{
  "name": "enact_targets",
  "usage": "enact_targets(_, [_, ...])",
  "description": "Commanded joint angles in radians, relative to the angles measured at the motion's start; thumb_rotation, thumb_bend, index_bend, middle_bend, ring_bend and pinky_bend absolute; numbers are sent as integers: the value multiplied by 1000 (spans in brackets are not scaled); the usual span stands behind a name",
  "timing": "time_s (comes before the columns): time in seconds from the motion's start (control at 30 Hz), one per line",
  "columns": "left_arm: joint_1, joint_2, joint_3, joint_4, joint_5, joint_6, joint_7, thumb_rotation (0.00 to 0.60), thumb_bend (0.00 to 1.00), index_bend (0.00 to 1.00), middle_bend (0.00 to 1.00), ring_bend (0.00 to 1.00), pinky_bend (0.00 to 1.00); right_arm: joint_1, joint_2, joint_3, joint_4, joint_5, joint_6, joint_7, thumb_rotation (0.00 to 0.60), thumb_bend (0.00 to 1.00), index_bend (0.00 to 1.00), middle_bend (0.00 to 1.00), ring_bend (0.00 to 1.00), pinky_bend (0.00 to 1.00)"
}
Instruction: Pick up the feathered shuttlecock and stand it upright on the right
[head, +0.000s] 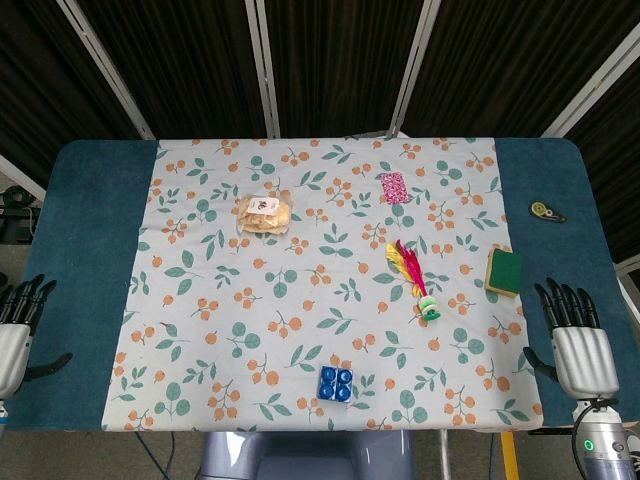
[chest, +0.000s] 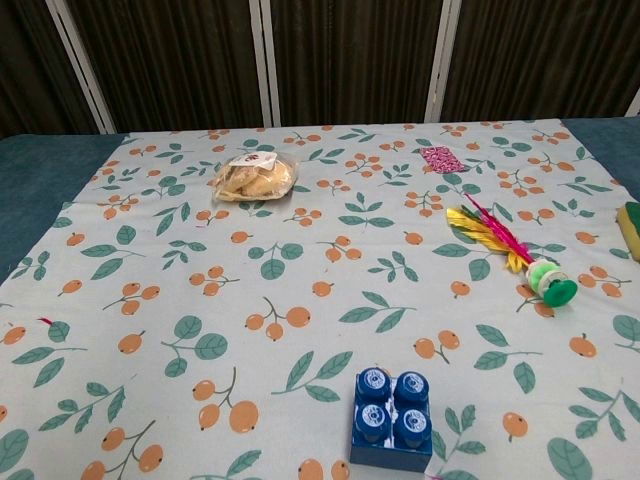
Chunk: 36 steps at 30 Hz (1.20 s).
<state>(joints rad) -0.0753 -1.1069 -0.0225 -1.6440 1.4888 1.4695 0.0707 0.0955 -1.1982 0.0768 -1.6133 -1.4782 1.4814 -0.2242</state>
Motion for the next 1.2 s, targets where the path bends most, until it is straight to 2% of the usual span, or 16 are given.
enact_targets(0.03, [-1, 0, 0, 1, 1, -1, -3, 600, 116, 0, 0, 0, 0, 1, 0, 0, 0, 1, -2, -1, 600, 141, 44, 0, 0, 0])
enact_targets(0.33, [0, 1, 0, -1, 2, 1, -3, 600, 114, 0, 0, 0, 0, 4, 3, -1, -7, -1, -9, 10, 600, 142, 63, 0, 0, 0])
enact_targets(0.57, [1, 1, 0, -3, 1, 4, 1, 600, 115, 0, 0, 0, 0, 26, 7, 21, -36, 24, -37, 7, 600, 141, 106, 0, 0, 0])
enact_targets(0.7, [1, 1, -1, -3, -1, 2, -2, 600, 115, 0, 0, 0, 0, 88, 7, 75, -85, 89, -112, -35, 600, 141, 120, 0, 0, 0])
enact_targets(0.83, [1, -2, -5, -3, 3, 10, -16, 600, 114, 0, 0, 0, 0, 176, -35, 163, -137, 251, -209, -107, 600, 142, 141, 0, 0, 0])
enact_targets(1.0, [3, 0, -5, 1, 5, 14, -30, 600, 115, 0, 0, 0, 0, 288, -139, 254, -164, 434, -252, -228, 600, 142, 221, 0, 0, 0])
enact_targets(1.2, [5, -1, -3, 14, 24, 30, -25, 600, 115, 0, 0, 0, 0, 391, -272, 311, -123, 586, -251, -327, 600, 140, 275, 0, 0, 0])
